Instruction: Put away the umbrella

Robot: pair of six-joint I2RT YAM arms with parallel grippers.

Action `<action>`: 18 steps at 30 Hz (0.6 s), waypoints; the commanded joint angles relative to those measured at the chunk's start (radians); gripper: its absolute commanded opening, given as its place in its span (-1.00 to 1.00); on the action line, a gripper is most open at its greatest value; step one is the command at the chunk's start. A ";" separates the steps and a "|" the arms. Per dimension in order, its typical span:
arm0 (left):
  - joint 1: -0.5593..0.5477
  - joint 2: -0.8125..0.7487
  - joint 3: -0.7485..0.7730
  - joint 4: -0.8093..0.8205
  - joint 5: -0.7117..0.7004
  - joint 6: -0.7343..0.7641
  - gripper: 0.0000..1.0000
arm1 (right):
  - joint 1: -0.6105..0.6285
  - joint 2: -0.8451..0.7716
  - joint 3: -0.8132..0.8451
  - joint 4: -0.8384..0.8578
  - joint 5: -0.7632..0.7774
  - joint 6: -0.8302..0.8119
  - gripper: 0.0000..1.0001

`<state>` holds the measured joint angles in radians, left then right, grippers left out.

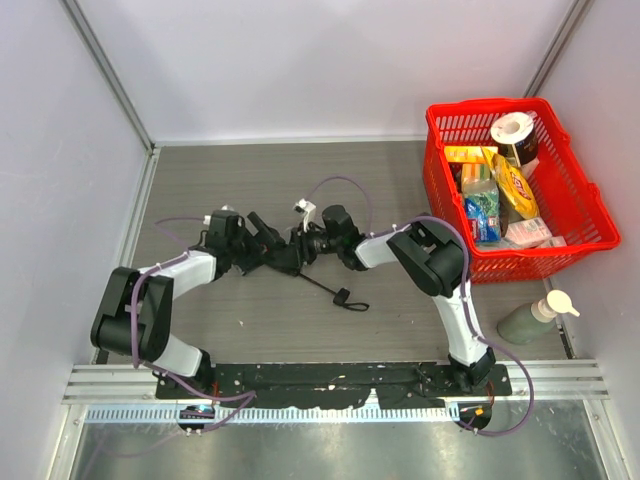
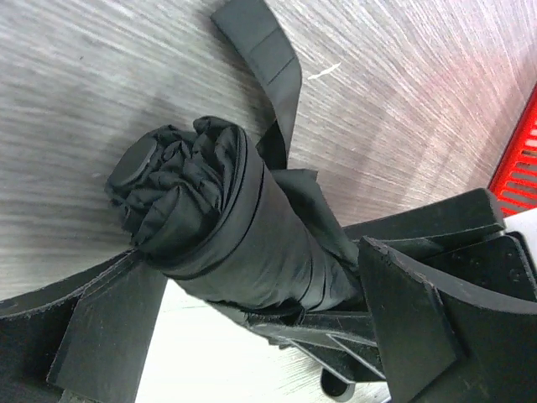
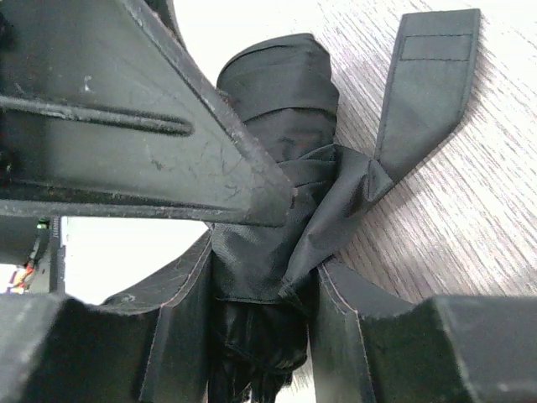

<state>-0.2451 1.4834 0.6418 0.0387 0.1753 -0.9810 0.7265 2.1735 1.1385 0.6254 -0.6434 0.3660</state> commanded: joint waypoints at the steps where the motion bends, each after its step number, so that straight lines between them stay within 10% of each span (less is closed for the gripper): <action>1: 0.007 0.127 -0.033 -0.059 -0.020 0.005 0.97 | -0.005 0.117 -0.062 -0.125 -0.150 0.108 -0.98; 9: 0.007 0.115 -0.093 -0.080 -0.080 -0.110 0.61 | -0.045 0.149 -0.094 0.051 -0.208 0.278 -0.98; 18: 0.010 0.149 -0.106 -0.057 -0.102 -0.094 -0.86 | -0.045 0.123 -0.083 0.025 -0.211 0.278 -0.93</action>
<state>-0.2352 1.5391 0.5945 0.1715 0.1864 -1.1576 0.6636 2.2650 1.1069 0.8627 -0.7887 0.6731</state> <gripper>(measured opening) 0.242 0.455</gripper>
